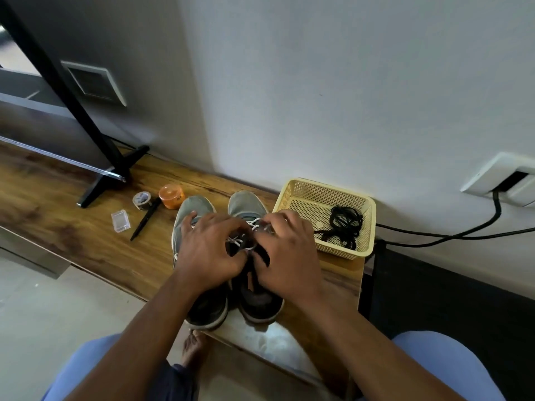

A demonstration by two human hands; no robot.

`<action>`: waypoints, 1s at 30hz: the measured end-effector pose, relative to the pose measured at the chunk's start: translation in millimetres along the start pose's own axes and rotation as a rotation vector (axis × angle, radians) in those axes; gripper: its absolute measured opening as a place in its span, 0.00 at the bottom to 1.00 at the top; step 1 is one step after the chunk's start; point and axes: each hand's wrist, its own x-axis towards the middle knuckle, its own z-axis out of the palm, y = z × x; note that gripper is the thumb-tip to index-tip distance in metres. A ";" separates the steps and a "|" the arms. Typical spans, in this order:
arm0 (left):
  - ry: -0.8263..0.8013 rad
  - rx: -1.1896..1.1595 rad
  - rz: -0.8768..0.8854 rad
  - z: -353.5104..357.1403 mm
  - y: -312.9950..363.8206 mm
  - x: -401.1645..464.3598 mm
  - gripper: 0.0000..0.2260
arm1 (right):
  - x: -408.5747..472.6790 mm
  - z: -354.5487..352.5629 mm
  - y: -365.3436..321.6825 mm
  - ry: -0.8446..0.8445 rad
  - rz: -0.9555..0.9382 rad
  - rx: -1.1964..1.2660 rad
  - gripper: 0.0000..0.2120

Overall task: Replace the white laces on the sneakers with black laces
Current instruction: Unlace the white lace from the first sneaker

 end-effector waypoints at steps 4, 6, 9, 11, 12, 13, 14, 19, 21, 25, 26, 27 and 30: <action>-0.001 -0.021 0.003 -1.0 -0.9 -0.3 0.17 | -1.5 4.3 0.6 0.073 -0.006 0.056 0.03; -0.002 -0.028 0.008 -1.7 -0.8 -0.3 0.17 | 0.6 4.5 1.7 0.177 0.058 0.161 0.01; 0.011 -0.031 0.001 -1.8 1.1 -0.1 0.19 | 1.8 6.2 3.0 0.313 0.216 0.322 0.03; 0.011 -0.026 -0.004 -1.4 2.9 0.3 0.19 | -0.7 9.5 1.4 0.324 0.291 0.428 0.04; 0.009 -0.023 -0.005 -1.1 3.8 0.3 0.19 | -3.0 11.3 0.0 0.314 0.315 0.479 0.04; 0.010 -0.024 -0.005 -0.8 4.3 0.3 0.18 | -5.1 13.0 -1.4 0.304 0.333 0.519 0.05; 0.013 -0.028 -0.005 -0.4 4.9 0.5 0.17 | -7.3 14.1 -2.7 0.295 0.347 0.547 0.05; 0.028 -0.060 0.000 1.3 7.5 0.0 0.16 | -11.2 18.2 -5.1 0.239 0.447 0.621 0.03; 0.038 -0.088 0.007 2.2 9.0 -0.8 0.15 | -11.6 20.4 -6.4 0.223 0.467 0.623 0.04; 0.041 -0.136 -0.015 2.5 8.0 -0.3 0.11 | -8.2 21.2 -0.8 0.242 0.564 0.720 0.08; 0.042 -0.151 -0.024 2.4 7.2 0.4 0.11 | -6.8 19.9 2.4 0.247 0.596 0.764 0.09; 0.043 -0.157 -0.028 2.5 6.5 0.8 0.11 | -5.4 17.9 5.1 0.250 0.603 0.794 0.09; 0.042 -0.130 -0.015 4.3 5.4 0.8 0.10 | -4.3 7.5 8.0 0.287 0.485 0.828 0.07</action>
